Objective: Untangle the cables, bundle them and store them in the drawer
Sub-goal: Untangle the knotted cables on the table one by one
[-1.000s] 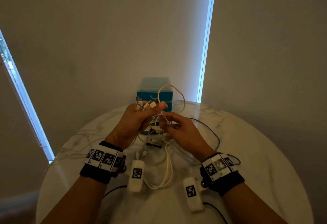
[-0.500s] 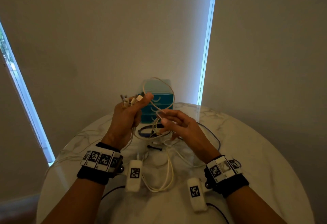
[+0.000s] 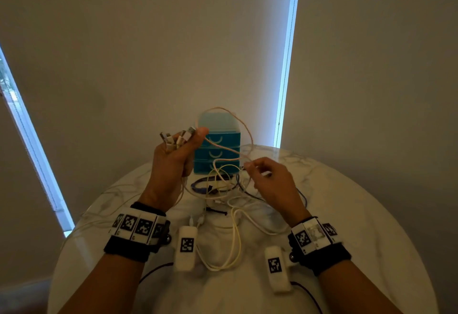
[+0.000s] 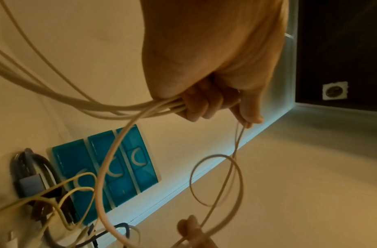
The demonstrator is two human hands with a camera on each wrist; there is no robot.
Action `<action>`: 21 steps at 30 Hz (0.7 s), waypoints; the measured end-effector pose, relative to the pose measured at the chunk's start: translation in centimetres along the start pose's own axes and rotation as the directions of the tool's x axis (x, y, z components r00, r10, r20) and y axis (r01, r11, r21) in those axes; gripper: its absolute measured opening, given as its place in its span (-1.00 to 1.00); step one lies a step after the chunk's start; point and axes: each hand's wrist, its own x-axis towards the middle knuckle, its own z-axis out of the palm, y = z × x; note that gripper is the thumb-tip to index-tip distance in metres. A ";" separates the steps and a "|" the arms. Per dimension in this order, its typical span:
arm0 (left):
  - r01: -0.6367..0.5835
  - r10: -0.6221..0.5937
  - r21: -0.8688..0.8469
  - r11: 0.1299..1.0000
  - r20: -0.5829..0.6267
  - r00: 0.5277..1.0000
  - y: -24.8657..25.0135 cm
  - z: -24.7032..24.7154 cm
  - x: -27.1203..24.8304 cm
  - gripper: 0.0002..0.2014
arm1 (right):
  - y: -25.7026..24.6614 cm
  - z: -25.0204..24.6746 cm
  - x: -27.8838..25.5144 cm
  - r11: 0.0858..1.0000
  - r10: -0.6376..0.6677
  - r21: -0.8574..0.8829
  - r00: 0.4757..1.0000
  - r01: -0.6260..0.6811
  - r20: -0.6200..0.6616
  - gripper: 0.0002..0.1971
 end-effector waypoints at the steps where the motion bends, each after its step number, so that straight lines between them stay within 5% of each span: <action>1: 0.020 -0.021 -0.014 1.000 -0.057 0.998 -0.1 -0.3 0.2 -0.68 | -0.5 -0.3 0.0 0.999 -0.029 0.028 0.998 0.030 -0.053 -0.80; 6: 0.121 -0.098 0.087 0.989 -0.238 0.966 -1.1 -1.3 0.6 -0.76 | -2.5 -1.6 -0.3 0.955 0.016 0.296 0.994 0.017 -0.108 -0.74; 10: 0.077 -0.070 0.207 0.975 -0.042 0.997 -1.2 -0.2 0.0 -0.66 | -3.4 -1.8 -0.6 0.908 0.076 0.416 0.996 -0.050 -0.046 -0.66; 14: 0.118 -0.215 0.377 0.919 0.226 0.950 -0.7 1.4 -1.0 -0.71 | -4.2 -1.8 -0.7 0.850 0.058 0.524 0.998 -0.053 0.006 -0.71; 18: 0.072 -0.227 0.512 0.856 0.247 0.942 -0.7 1.3 -1.1 -0.83 | -4.6 -2.1 -0.6 0.761 0.092 0.640 0.994 -0.107 0.056 -0.71; 21: 0.113 -0.240 0.440 0.891 0.242 0.940 -0.4 0.8 -0.9 -0.79 | -4.3 -2.2 -0.5 0.734 0.121 0.662 0.989 -0.149 0.089 -0.70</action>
